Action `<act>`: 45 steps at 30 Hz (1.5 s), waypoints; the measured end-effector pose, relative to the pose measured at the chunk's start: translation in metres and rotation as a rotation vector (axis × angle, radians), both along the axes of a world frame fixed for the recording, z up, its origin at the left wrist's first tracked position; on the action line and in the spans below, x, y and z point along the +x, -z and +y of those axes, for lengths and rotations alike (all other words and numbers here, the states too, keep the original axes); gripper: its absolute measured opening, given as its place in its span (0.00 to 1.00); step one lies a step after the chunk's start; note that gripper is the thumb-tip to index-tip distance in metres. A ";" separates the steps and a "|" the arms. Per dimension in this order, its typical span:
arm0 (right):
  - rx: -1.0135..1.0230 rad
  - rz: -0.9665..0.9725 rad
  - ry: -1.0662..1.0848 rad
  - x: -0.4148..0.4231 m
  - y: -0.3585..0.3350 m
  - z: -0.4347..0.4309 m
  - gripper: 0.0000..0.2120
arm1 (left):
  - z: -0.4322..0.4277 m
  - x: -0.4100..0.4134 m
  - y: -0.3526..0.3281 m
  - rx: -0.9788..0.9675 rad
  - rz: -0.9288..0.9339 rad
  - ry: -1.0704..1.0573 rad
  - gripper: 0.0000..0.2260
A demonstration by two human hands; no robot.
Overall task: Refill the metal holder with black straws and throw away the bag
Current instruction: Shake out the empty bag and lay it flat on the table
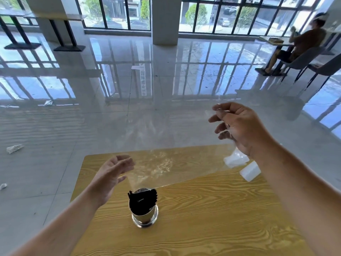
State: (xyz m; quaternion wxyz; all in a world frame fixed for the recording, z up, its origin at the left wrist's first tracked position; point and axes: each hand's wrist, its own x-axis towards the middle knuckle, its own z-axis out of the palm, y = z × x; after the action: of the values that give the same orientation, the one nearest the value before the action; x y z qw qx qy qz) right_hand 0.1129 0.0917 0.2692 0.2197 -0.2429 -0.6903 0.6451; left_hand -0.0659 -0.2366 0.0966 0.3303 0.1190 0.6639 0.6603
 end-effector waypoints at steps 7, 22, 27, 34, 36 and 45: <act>-0.333 0.098 0.201 0.029 0.037 0.043 0.12 | 0.035 0.001 -0.013 0.101 -0.129 -0.009 0.42; -0.920 0.264 0.354 0.028 0.118 0.016 0.10 | 0.121 0.027 -0.047 0.130 -0.193 0.119 0.43; -0.893 0.155 0.127 0.031 0.127 0.001 0.09 | 0.135 0.023 -0.056 0.120 -0.144 0.030 0.21; -0.835 0.091 -0.066 0.049 0.112 0.029 0.19 | 0.121 -0.003 -0.071 0.142 -0.172 0.135 0.20; -0.822 0.065 -0.141 0.052 0.106 0.038 0.21 | 0.118 -0.008 -0.075 0.139 -0.184 0.183 0.20; -0.678 -0.116 -0.338 0.056 0.090 0.058 0.34 | 0.111 -0.018 -0.100 0.073 -0.171 0.398 0.21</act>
State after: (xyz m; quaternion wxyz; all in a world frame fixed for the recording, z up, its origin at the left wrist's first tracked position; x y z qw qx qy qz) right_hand 0.1694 0.1501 0.1790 -0.0220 -0.2209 -0.4794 0.8491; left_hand -0.0840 -0.1259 0.1970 0.5046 0.2031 0.5725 0.6135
